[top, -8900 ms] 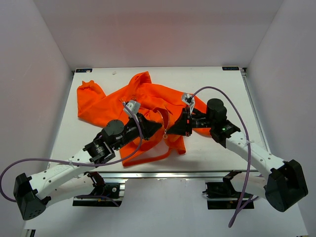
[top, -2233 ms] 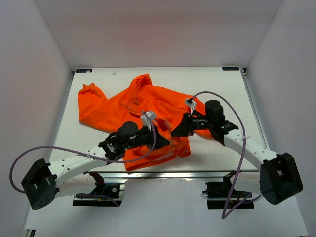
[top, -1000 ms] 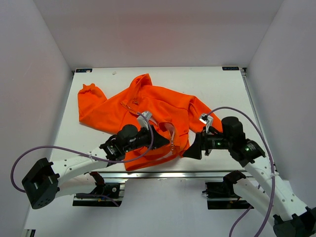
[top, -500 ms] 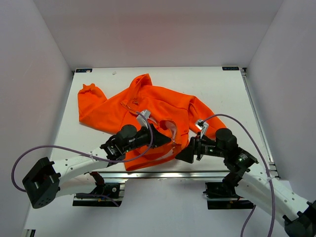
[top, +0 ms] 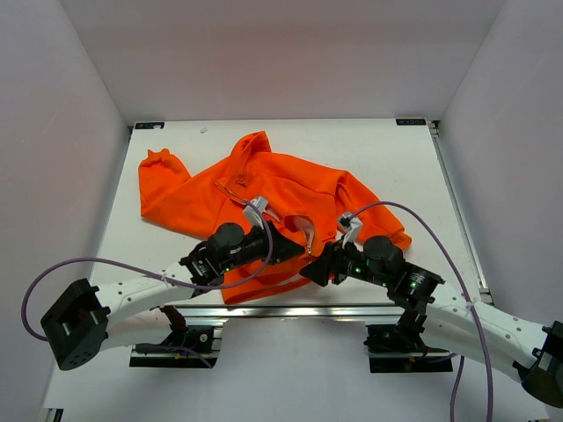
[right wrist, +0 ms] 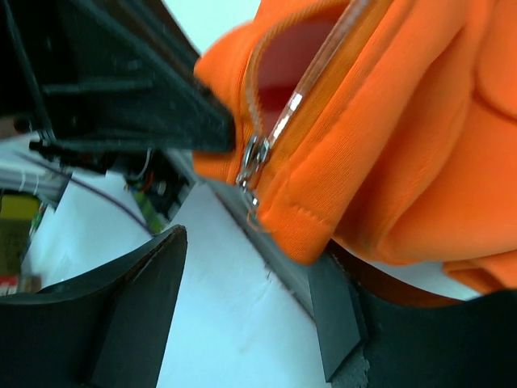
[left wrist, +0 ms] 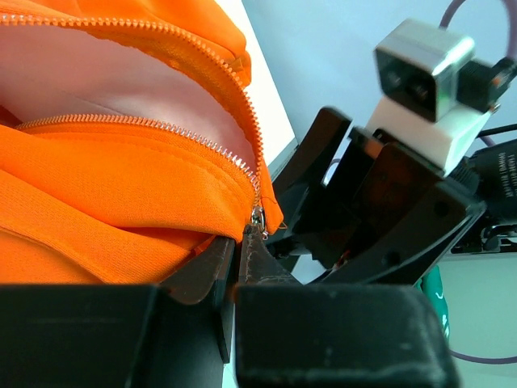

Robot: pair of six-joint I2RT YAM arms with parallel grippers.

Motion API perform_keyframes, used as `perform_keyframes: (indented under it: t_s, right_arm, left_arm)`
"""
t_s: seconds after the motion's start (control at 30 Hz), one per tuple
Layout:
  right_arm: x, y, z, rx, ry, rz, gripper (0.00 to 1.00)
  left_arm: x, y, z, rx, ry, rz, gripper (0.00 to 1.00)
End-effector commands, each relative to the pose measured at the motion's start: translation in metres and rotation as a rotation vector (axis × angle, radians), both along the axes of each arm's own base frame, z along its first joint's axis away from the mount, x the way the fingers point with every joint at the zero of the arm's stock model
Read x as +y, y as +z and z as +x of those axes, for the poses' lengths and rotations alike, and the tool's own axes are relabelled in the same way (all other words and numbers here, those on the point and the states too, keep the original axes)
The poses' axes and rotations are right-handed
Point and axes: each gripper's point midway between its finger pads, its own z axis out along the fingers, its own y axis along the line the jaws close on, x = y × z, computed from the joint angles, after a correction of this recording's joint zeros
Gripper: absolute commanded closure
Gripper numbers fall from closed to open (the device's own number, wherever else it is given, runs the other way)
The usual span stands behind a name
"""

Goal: Zip up the jacket

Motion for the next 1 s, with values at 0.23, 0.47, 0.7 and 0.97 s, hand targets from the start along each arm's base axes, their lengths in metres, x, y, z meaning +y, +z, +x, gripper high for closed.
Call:
perform_keyframes:
  t_s: [0.23, 0.47, 0.7, 0.97]
  right_arm:
    - [0.01, 0.04, 0.022, -0.1, -0.068, 0.079, 0.45]
    - [0.012, 0.033, 0.012, -0.04, -0.027, 0.062, 0.47]
    - [0.01, 0.033, 0.006, 0.007, -0.024, 0.069, 0.48]
    - [0.014, 0.039, 0.001, 0.03, -0.005, 0.111, 0.48]
  left_arm:
    - [0.002, 0.012, 0.001, -0.027, 0.014, -0.035, 1.0]
    - [0.003, 0.01, 0.003, -0.021, 0.026, -0.029, 1.0]
    - [0.004, 0.009, 0.003, -0.017, 0.035, -0.026, 1.0]
    - [0.004, 0.01, 0.003, -0.018, 0.036, -0.03, 1.0]
